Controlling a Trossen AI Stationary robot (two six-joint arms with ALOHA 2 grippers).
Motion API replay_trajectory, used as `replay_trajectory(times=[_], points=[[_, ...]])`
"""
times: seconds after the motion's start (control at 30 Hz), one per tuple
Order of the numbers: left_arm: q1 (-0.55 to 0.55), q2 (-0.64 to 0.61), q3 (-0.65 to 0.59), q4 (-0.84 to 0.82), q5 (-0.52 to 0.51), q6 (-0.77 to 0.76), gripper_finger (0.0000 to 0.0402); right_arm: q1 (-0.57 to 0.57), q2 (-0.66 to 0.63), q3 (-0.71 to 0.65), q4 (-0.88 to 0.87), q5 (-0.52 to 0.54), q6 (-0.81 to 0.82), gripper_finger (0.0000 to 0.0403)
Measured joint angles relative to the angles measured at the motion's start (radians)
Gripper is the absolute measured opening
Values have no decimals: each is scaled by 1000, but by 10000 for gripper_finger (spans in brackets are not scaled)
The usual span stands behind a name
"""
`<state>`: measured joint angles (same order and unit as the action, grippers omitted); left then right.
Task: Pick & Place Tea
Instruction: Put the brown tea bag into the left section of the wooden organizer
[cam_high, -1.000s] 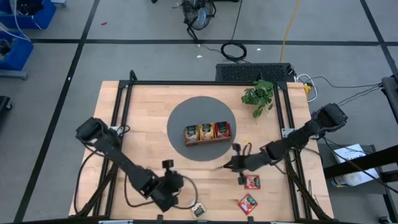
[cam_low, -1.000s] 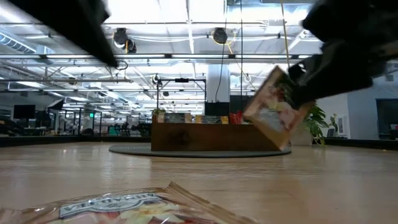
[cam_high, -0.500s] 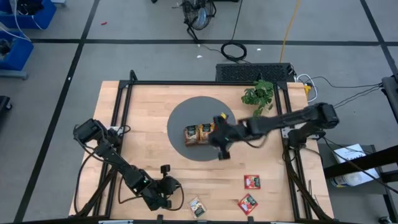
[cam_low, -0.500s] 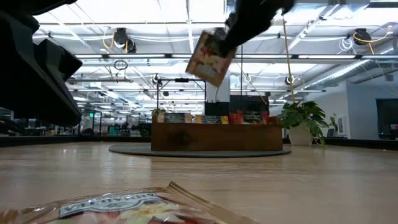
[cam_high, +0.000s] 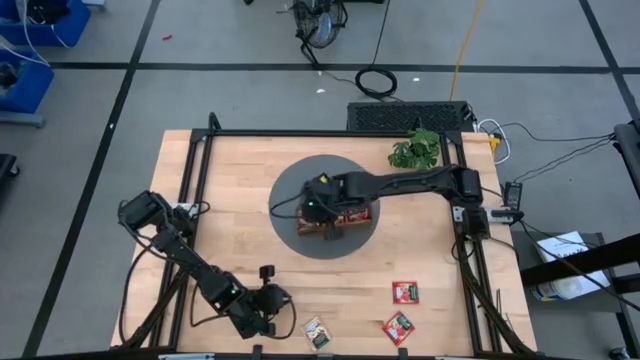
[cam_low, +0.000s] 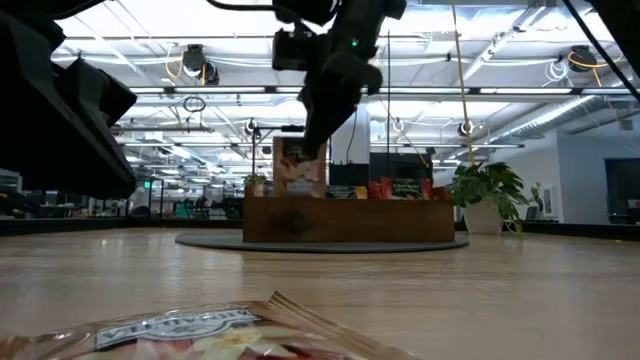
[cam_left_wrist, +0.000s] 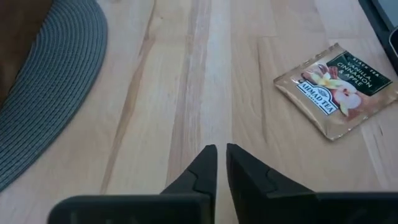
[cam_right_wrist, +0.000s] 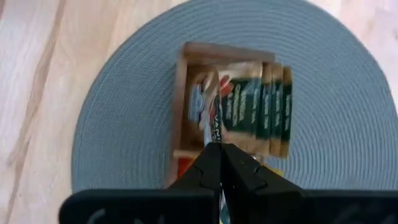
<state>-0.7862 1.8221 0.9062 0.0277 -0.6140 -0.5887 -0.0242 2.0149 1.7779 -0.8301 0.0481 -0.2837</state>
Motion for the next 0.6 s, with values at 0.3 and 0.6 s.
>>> replay_trajectory(times=[0.3,0.6], points=[[-28,0,0,5,2,16,51,-24,13,1,98,28,-10,0],[-27,0,0,7,2,20,32,-32,13,-65,174,0,32,0]])
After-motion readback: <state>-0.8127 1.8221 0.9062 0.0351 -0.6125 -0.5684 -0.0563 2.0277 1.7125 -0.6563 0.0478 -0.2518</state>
